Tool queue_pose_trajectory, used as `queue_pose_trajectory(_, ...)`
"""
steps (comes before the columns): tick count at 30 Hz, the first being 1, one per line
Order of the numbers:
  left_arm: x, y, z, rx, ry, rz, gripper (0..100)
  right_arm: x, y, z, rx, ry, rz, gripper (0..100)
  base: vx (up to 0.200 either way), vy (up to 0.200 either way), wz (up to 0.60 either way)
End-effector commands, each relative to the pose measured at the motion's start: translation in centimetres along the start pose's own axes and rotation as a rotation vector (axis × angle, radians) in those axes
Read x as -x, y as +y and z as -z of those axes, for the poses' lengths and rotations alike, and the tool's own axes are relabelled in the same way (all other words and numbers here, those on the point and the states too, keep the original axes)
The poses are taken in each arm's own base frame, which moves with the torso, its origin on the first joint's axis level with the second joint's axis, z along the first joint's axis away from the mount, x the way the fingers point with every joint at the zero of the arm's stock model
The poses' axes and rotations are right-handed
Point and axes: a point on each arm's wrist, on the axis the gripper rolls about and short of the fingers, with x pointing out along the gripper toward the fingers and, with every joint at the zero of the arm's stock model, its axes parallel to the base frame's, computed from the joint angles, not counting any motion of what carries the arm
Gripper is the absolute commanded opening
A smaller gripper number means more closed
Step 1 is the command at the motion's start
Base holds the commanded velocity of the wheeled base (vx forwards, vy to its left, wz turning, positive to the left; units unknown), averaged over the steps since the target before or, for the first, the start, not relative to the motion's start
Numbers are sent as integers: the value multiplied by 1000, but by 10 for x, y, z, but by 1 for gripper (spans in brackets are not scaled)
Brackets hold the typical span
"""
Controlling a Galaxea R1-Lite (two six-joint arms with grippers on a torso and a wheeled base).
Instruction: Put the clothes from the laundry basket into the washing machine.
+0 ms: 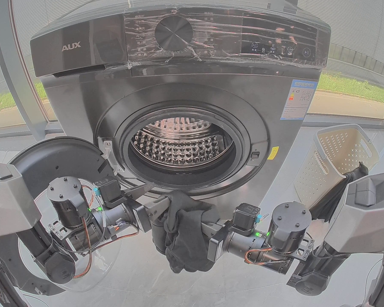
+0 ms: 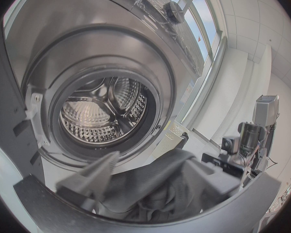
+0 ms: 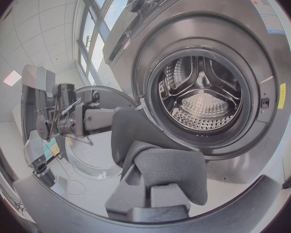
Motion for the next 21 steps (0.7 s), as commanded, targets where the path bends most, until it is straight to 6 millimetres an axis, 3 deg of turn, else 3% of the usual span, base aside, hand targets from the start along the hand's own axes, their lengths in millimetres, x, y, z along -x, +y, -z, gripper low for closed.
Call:
queue_pose_trajectory(1, 6, 3, 15, 19, 70, -5, 100, -5, -9, -11, 3, -48, 34, 0, 0, 0, 0)
queue_pose_trajectory(8, 10, 3, 24, 29, 125, 44, 100, -12, -10, -18, 6, -81, 34, 0, 0, 0, 0)
queue_pose_trajectory(13, 15, 2, 34, 18, 172, 48, 100, -15, -21, -21, 6, -102, 87, 0, 0, 0, 0)
queue_pose_trajectory(21, 8, 4, 42, -11, 192, 50, 100, -18, -12, -19, 7, -101, 61, 0, 0, 0, 0)
